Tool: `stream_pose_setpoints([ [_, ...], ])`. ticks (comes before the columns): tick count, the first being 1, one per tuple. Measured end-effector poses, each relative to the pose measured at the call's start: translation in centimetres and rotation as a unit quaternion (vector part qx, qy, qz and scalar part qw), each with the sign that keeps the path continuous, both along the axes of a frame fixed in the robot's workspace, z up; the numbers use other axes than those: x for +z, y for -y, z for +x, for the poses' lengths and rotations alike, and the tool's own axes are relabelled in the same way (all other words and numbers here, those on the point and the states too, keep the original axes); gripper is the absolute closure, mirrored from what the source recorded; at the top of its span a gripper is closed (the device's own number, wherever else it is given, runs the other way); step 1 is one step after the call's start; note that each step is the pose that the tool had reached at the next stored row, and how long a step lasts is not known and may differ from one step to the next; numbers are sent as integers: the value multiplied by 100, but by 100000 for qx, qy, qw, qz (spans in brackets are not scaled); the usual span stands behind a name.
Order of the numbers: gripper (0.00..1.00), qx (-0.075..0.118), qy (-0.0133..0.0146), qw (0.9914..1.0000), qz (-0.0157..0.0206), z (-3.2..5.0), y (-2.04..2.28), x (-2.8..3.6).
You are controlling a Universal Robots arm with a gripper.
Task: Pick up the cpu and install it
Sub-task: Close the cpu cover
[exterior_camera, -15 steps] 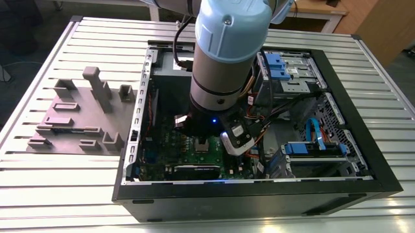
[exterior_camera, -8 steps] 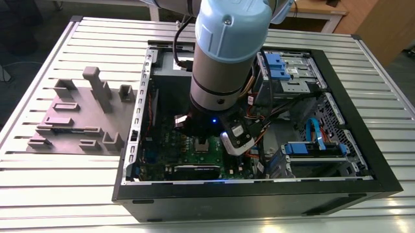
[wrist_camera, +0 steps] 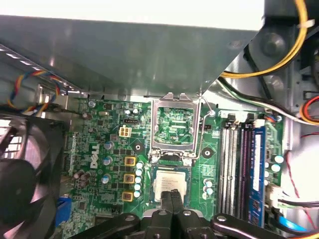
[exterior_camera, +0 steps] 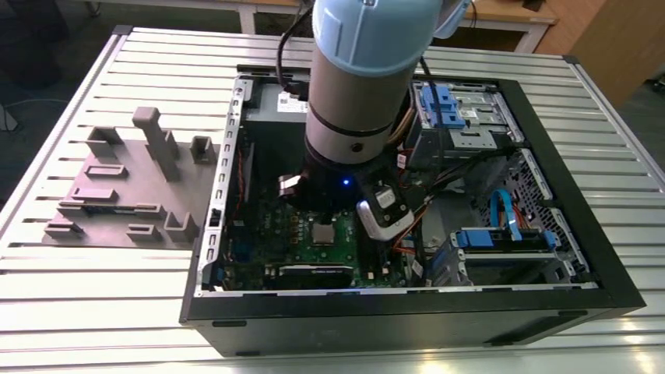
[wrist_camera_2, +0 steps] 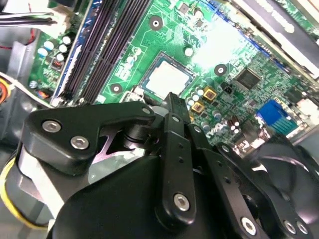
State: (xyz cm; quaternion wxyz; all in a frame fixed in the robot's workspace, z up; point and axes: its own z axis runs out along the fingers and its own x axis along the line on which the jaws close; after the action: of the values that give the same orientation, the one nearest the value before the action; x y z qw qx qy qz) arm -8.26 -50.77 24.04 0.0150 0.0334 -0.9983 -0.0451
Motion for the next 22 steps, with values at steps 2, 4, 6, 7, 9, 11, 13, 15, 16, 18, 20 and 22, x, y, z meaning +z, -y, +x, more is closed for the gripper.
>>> stream_pose_setpoints([
  [2,89,12,181,100000,4,0,0,56],
  [4,89,42,379,99999,-9,0,0,110],
  [6,89,388,636,99997,4,-1,0,136],
  [7,89,1186,648,99991,23,-1,0,135],
  [9,89,2977,645,99954,24,-1,0,136],
  [11,89,4855,640,99880,32,-1,0,136],
  [13,89,6645,640,99777,45,-1,0,136],
  [15,89,8440,638,99641,55,-1,0,136],
  [16,89,9344,640,99560,63,-1,0,136],
  [18,89,11182,640,99371,74,-1,0,136],
  [20,89,12964,635,99154,82,-1,0,137],
  [22,89,14746,636,98905,96,-1,0,136],
])
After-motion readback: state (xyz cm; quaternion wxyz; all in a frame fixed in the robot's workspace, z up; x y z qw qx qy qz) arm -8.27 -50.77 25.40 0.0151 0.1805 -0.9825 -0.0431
